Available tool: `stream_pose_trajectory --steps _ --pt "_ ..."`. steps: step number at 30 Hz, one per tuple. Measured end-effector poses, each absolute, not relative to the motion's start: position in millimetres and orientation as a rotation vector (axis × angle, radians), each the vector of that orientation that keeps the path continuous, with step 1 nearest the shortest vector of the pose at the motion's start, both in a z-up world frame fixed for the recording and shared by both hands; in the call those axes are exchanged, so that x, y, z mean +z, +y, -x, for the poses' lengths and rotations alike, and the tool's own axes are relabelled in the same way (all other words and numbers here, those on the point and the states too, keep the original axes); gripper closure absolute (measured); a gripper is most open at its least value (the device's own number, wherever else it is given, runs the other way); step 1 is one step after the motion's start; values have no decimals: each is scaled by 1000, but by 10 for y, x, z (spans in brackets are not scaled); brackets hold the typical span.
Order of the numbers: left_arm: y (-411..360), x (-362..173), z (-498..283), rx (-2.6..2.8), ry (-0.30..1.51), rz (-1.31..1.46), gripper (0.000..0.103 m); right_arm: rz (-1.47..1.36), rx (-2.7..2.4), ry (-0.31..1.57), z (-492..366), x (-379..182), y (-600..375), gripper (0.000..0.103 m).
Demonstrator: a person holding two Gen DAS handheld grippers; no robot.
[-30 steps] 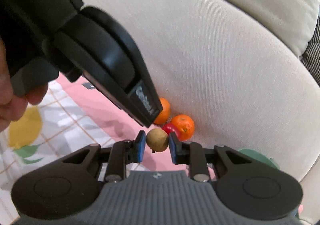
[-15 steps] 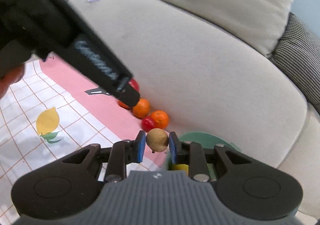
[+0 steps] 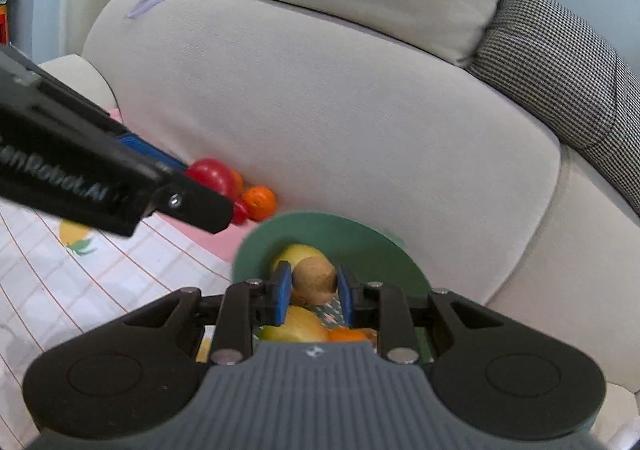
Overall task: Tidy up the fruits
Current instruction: 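Carry the plum with the left tool into the colander while the right tool drops the kiwi in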
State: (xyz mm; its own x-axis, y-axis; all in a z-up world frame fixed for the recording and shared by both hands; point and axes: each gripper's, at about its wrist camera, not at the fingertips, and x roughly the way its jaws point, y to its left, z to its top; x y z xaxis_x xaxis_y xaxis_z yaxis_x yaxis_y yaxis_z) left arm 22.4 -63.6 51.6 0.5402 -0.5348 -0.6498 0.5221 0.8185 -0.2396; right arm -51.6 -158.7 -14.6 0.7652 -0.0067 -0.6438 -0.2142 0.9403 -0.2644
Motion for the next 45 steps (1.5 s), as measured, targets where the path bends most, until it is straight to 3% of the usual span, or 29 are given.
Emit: stream_pose_trajectory --steps 24,45 --pt "-1410 170 -636 -738 903 -165 68 349 201 859 41 -398 -2270 82" --pt "-1550 -168 -873 -741 1045 -204 68 305 220 946 -211 -646 -2327 82"
